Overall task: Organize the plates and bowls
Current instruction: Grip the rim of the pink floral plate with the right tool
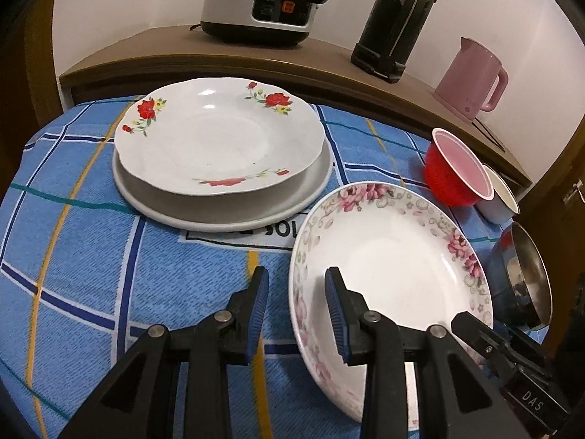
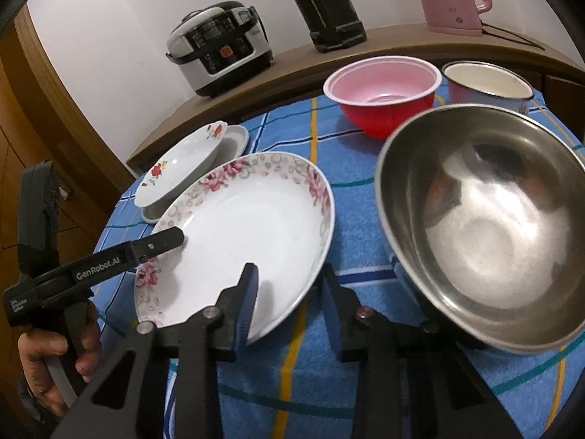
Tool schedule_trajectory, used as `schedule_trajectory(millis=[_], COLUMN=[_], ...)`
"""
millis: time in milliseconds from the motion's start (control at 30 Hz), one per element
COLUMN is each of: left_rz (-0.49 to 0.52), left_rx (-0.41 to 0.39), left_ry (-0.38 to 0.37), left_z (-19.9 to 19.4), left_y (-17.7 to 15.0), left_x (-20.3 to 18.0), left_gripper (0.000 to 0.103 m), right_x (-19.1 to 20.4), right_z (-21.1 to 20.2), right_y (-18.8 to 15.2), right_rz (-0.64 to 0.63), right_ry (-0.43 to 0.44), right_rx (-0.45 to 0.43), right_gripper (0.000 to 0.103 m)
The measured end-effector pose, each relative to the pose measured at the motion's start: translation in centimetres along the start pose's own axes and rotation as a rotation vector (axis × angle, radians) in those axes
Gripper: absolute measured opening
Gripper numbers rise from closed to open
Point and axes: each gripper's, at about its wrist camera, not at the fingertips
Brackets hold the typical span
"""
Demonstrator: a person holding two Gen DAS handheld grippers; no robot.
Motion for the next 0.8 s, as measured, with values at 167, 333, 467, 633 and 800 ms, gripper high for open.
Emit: schedule_trajectory(millis=[167,333,467,633,800], left_rz=[-0.002,0.024,0.027,0.026,0.023], left_rx=[-0.001,-0.004,-0.008,-0.011,-0.012], left_ry=[-0.011,-0.015,-0.027,-0.028,-0.024], left_z=[0.4,0.54,0.61,0.62,0.47], left_y=[0.25,0.28,0.27,0.08,-0.05], left_x=[-0.13,-0.44,-0.4,-0.5,-0.29], left_gripper=[0.035,0.035,0.034,0.027,0.024], right_x=[-0.06,-0.11,-0.13,-0.05,0.29], right_z=[0.22,0.34,0.48,0.63,0.79], right_y=[0.12,0.17,0.27,0.3,0.28], right_rz=[-0.001,-0.004,-0.007,-0.016,-0.042], right_ry=[-0.002,-0.003,-0.006,-0.017,-0.039], right_rx=[0.0,-0.002,-0.004,-0.01,-0.018], right_gripper=[0.032,0.031,0.031,0.031,0.031])
Point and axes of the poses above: each gripper's, at about its wrist camera, not at the fingertips, and z roughly the way its jaws point, x to its left, y to its top, and after that the axes turned 2 degrees about -x, right-handed
